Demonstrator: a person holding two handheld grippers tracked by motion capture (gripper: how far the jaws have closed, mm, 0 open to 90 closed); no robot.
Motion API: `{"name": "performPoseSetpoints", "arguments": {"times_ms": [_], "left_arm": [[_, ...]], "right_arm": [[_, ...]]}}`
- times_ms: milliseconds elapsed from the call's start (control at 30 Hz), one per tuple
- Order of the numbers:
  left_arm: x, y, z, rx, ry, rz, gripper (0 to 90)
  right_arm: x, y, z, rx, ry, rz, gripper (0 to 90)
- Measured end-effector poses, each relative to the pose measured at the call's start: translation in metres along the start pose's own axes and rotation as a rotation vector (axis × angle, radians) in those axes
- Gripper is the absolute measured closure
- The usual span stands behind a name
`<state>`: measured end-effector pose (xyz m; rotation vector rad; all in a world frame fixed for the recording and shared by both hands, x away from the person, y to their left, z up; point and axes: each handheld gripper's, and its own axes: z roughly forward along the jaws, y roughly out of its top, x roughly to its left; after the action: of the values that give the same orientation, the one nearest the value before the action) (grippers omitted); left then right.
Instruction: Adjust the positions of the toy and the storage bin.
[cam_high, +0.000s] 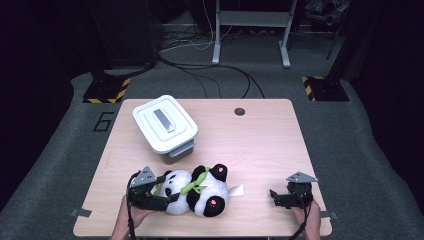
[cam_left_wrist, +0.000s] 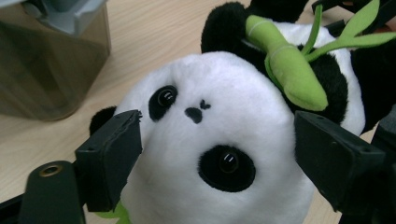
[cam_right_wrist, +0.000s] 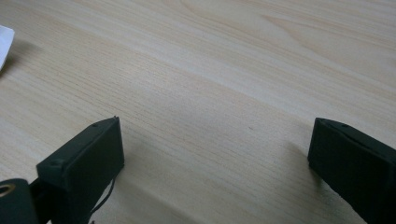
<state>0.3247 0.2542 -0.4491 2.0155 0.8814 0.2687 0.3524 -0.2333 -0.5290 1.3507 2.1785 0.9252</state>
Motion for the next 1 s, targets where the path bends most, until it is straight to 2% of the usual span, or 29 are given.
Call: {"name": "performPoseSetpoints", "arguments": {"times_ms": [100, 333, 600, 667, 900, 1000], "left_arm": [[0.002, 0.002, -0.003, -0.015, 0.004, -0.01, 13.9], [0.011, 0.014, -0.015, -0.051, 0.051, -0.019, 9.0], [0.017, 0.026, -0.018, -0.073, 0.085, -0.015, 6.6], [0.021, 0.032, -0.018, -0.076, 0.107, -0.011, 5.6], [0.03, 0.047, -0.018, -0.088, 0.13, -0.011, 2.7], [0.038, 0.054, -0.016, -0.087, 0.145, -0.012, 0.2]], "right_arm": [[0.0, 0.0, 0.0, 0.0, 0.0, 0.0, 2.8], [0.0, 0.0, 0.0, 0.0, 0.0, 0.0, 2.8], [0.0, 0.0, 0.0, 0.0, 0.0, 0.0, 2.8], [0.0, 0.0, 0.0, 0.0, 0.0, 0.0, 2.8], [0.0, 0.0, 0.0, 0.0, 0.0, 0.0, 2.8], [0.0, 0.0, 0.0, 0.0, 0.0, 0.0, 2.8]]}}
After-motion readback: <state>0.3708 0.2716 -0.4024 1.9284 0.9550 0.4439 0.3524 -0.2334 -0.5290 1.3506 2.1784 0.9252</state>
